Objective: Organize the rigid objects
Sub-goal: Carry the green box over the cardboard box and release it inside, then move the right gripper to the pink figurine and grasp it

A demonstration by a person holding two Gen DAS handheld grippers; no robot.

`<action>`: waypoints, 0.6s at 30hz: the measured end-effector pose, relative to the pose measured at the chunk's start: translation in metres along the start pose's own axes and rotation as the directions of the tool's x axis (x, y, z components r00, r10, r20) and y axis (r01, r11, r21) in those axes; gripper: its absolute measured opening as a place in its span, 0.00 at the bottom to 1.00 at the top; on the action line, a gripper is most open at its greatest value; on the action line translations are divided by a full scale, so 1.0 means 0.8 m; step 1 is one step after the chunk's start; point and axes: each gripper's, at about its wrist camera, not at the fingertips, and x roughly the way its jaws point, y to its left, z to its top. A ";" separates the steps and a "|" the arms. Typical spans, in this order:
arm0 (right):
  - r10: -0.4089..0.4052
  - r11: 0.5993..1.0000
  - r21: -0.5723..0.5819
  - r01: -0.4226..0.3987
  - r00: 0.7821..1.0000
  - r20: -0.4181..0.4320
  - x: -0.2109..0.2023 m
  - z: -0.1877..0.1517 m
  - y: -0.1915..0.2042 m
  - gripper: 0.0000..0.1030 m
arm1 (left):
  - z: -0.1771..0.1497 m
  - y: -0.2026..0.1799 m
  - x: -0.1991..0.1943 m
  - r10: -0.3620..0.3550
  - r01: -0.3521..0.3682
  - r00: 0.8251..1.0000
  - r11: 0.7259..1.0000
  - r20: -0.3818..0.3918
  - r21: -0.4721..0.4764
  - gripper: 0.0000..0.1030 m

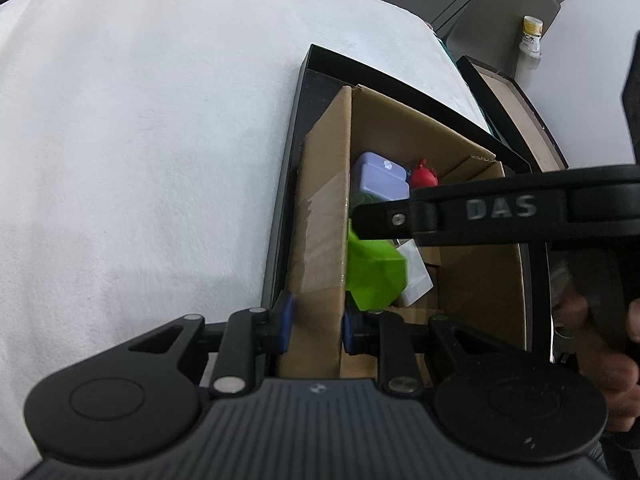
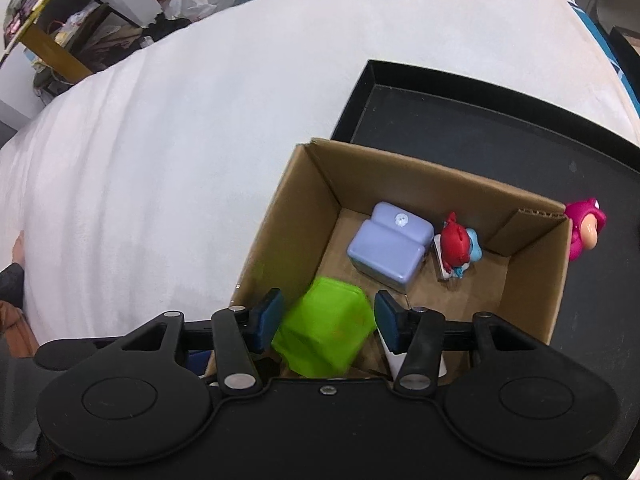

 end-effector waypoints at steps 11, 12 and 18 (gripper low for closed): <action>0.030 1.000 -0.008 -0.029 0.995 0.091 -0.070 -0.004 -0.045 0.50 | 0.001 -0.006 -0.001 0.028 -0.028 1.000 1.000 0.001 -0.008 0.22; 0.030 1.000 -0.007 -0.029 0.994 0.102 -0.078 -0.005 -0.051 0.50 | 0.001 -0.007 -0.001 0.032 -0.032 0.999 0.999 0.000 -0.008 0.22; -0.001 0.999 0.039 -0.006 0.986 0.167 -0.113 -0.003 -0.099 0.52 | 0.002 -0.011 0.000 0.053 -0.053 0.999 0.998 -0.002 -0.019 0.21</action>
